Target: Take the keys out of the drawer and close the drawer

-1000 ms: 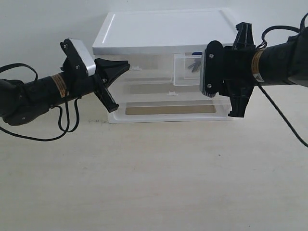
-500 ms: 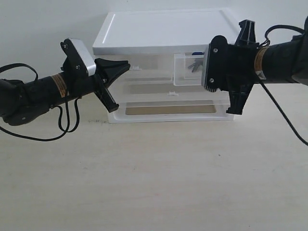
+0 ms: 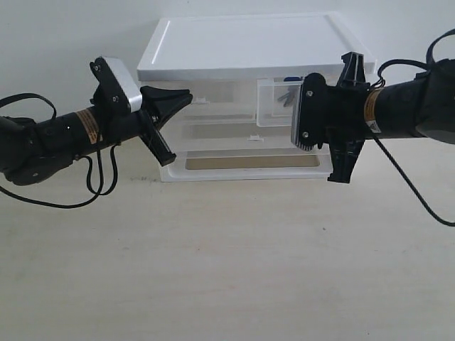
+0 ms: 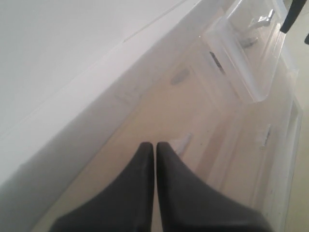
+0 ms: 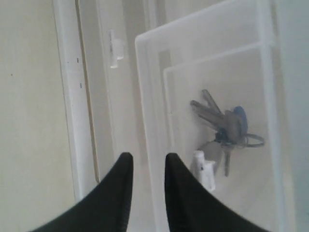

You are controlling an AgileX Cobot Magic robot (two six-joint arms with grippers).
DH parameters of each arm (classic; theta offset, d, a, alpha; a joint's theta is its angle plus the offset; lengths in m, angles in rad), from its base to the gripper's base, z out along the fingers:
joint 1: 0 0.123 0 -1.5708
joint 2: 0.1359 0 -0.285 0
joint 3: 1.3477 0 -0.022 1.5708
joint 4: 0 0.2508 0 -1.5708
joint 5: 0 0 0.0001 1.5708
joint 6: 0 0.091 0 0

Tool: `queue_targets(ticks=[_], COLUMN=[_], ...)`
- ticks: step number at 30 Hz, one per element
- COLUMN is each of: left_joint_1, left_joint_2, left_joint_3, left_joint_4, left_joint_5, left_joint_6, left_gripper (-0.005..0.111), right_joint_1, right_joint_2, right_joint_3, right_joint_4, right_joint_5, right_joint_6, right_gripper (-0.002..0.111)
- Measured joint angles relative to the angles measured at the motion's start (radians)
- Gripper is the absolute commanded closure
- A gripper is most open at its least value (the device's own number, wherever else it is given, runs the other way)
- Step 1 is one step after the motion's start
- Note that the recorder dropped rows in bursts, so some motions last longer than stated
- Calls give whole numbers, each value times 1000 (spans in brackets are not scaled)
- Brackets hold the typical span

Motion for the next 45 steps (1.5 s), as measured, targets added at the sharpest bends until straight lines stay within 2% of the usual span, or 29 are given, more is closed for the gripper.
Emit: queue_targets(ticks=[8, 45], left_joint_1=[0, -2], left_joint_2=[0, 0], left_joint_3=[0, 0], left_joint_4=[0, 0], left_joint_5=[0, 2], left_joint_6=[0, 0], left_gripper=[102, 102], right_joint_1=[0, 0], right_joint_2=[-68, -16], right_joint_3=[-2, -31], right_joint_4=[20, 70], right_joint_5=[24, 41], right_joint_6=[0, -34], right_gripper=[88, 88])
